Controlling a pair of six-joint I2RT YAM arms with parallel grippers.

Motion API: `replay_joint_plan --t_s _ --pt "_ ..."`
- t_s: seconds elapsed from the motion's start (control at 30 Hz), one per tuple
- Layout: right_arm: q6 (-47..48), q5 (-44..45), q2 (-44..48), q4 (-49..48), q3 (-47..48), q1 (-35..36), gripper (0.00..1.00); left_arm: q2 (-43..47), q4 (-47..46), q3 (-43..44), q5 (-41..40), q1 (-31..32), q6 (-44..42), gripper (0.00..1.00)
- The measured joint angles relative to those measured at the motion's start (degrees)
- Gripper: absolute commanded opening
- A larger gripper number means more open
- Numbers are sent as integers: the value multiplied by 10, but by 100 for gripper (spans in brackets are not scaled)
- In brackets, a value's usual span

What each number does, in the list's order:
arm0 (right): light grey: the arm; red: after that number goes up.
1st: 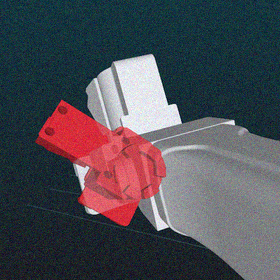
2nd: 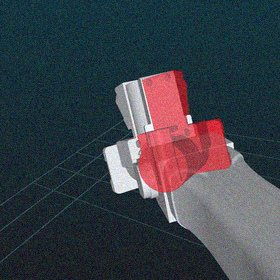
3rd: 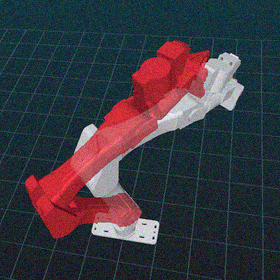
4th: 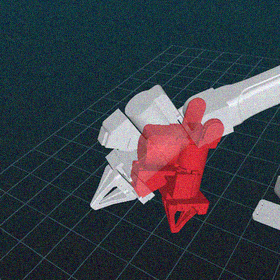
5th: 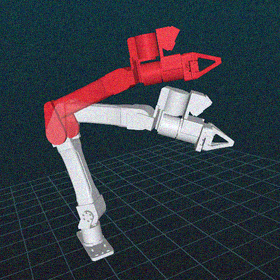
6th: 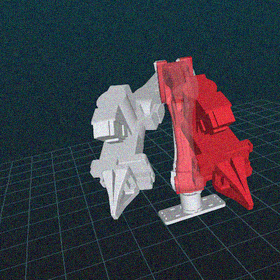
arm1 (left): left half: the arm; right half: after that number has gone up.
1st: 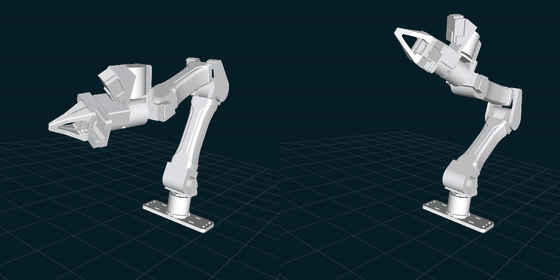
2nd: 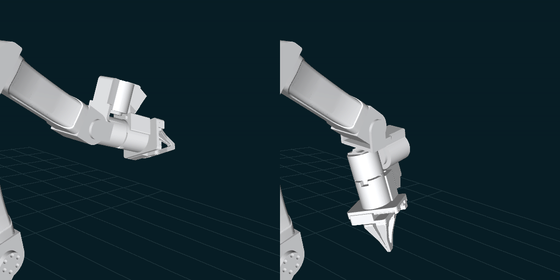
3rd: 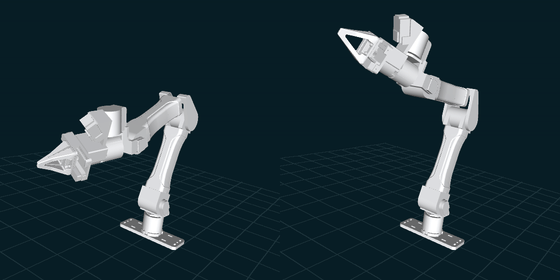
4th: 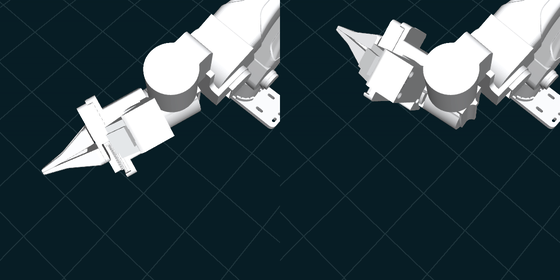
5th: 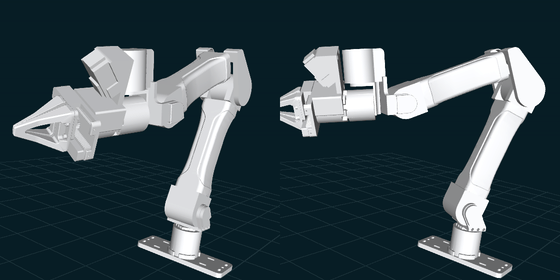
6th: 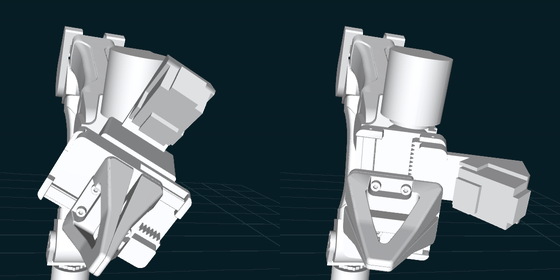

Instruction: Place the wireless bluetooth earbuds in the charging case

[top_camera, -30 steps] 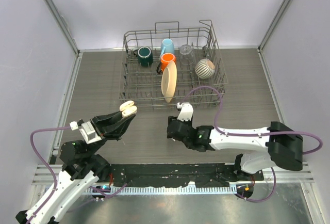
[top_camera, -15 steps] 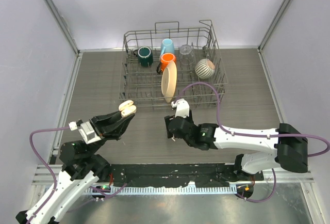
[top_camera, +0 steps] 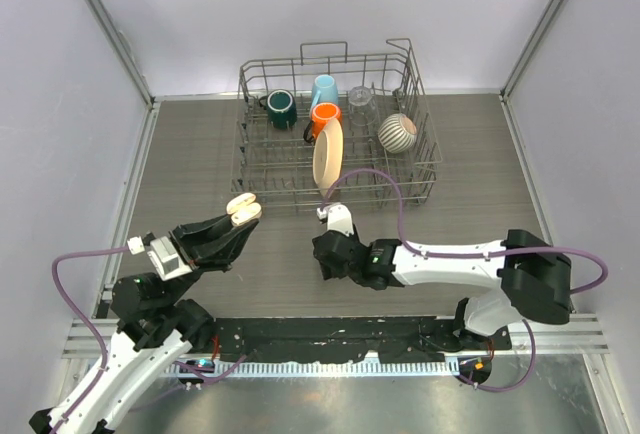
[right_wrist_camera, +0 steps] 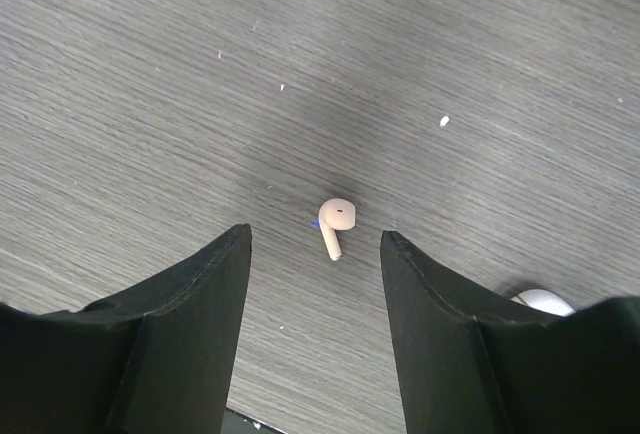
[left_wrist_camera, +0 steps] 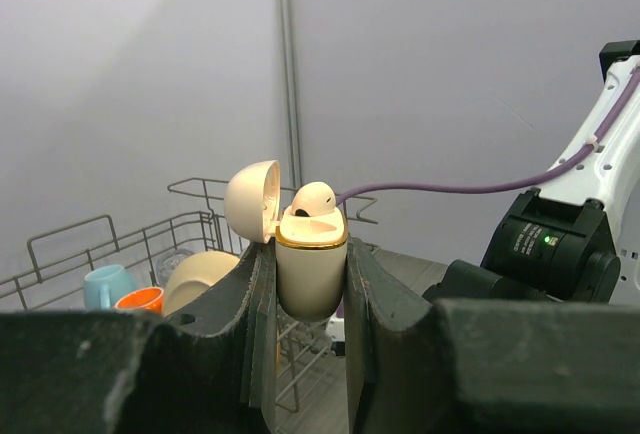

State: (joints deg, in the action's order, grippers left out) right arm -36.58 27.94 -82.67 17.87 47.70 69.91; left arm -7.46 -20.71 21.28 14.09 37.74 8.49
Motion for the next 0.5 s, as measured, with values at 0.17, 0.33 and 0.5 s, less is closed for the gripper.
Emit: replay_joint_plan --t_s 0.17,0.33,0.5 --pt "0 -12 -31 3 8 0 56 0 0 0 0 0 0 0" --pt "-2 -18 -59 6 17 0 55 0 0 0 0 0 0 0" --pt "-6 -21 -83 6 23 -3 53 0 0 0 0 0 0 0"
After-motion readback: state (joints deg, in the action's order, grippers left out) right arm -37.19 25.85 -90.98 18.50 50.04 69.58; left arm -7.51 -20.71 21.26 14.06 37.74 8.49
